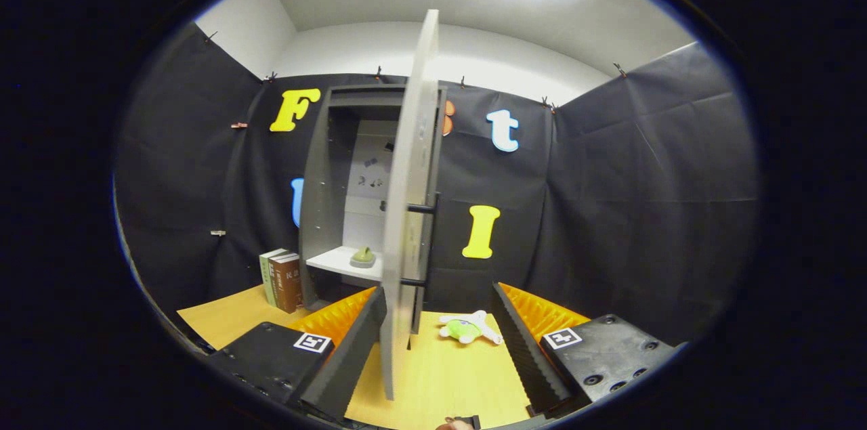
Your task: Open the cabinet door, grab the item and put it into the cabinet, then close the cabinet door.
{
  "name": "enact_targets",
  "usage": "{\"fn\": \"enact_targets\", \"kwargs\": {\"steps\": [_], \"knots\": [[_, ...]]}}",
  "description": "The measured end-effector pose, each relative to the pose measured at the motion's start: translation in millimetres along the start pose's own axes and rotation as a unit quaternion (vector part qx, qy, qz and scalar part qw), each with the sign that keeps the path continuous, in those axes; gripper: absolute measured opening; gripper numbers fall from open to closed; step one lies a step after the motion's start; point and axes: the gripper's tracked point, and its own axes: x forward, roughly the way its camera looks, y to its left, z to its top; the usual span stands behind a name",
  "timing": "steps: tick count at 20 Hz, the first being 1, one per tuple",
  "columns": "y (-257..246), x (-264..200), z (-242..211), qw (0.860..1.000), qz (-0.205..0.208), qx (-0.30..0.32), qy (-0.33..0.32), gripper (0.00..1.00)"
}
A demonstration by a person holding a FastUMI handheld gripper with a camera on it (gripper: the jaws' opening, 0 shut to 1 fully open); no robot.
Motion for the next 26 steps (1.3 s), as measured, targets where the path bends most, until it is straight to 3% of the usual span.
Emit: {"fn": "enact_targets", "kwargs": {"steps": [7,12,18,26], "knots": [[6.3,63.6,-31.9,0.997,0.071,0.021,0.025,0.98],[27.3,75.4,-33.0,0.993,0.112,0.022,0.024,0.95],[102.2,82.5,-34.6,0.984,0.163,0.061,0.037,0.95],[216.8,129.1,-32.0,0.975,0.213,0.053,0.041,0.95]]}}
